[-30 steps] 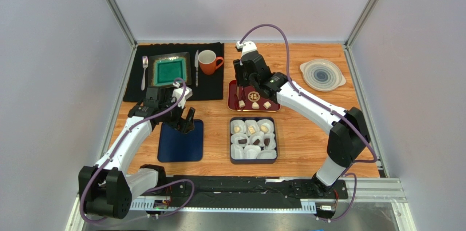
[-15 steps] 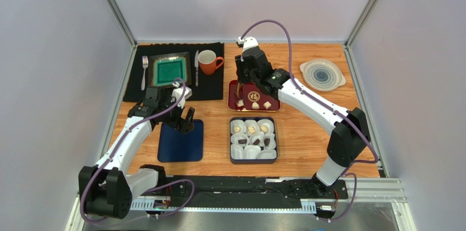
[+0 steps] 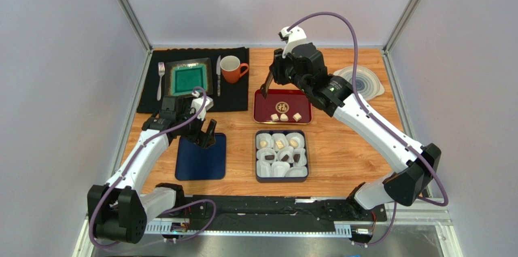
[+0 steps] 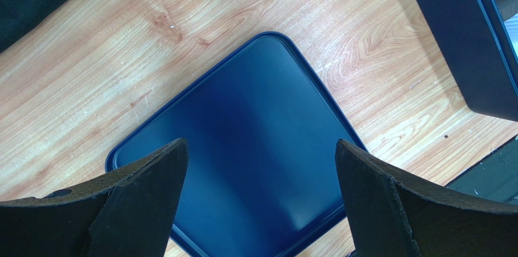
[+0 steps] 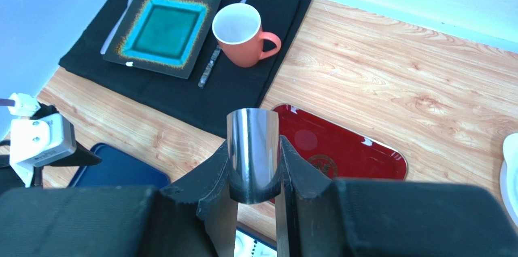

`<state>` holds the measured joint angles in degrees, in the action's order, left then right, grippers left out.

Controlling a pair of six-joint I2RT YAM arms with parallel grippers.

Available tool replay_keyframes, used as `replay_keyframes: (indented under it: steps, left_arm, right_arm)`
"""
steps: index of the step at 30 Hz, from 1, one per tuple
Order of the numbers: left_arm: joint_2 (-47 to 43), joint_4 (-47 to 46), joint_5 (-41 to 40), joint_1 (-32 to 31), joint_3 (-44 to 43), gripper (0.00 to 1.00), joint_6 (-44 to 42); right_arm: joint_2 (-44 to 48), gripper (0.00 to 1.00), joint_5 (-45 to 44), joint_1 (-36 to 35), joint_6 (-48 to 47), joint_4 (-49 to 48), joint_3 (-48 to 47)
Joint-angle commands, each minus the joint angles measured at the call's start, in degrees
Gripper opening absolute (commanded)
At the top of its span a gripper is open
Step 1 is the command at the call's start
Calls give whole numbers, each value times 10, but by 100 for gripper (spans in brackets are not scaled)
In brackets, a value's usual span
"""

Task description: Pack the chocolate

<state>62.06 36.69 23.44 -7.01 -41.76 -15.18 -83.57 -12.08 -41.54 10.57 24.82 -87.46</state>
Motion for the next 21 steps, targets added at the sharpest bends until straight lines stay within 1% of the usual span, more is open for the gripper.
replay_keyframes:
  steps: [1, 8, 11, 14, 15, 21]
  left_arm:
    - [-4, -1, 6, 3, -18, 99, -6]
    - [-5, 0, 2, 3, -18, 99, -9]
    - [-5, -1, 2, 3, -17, 99, -10]
    - [-5, -4, 2, 3, -16, 99, -9]
    - [-5, -4, 2, 3, -16, 99, -10]
    - [-4, -4, 1, 4, -17, 99, -12]
  right_arm:
    - [-14, 11, -18, 1, -8, 26, 8]
    - [-35, 12, -26, 5, 2, 7, 41]
    - [-43, 14, -29, 7, 7, 1, 53]
    - [-47, 23, -30, 7, 13, -5, 62]
    - [-48, 28, -33, 5, 14, -7, 65]
    - [-49, 34, -43, 7, 16, -14, 72]
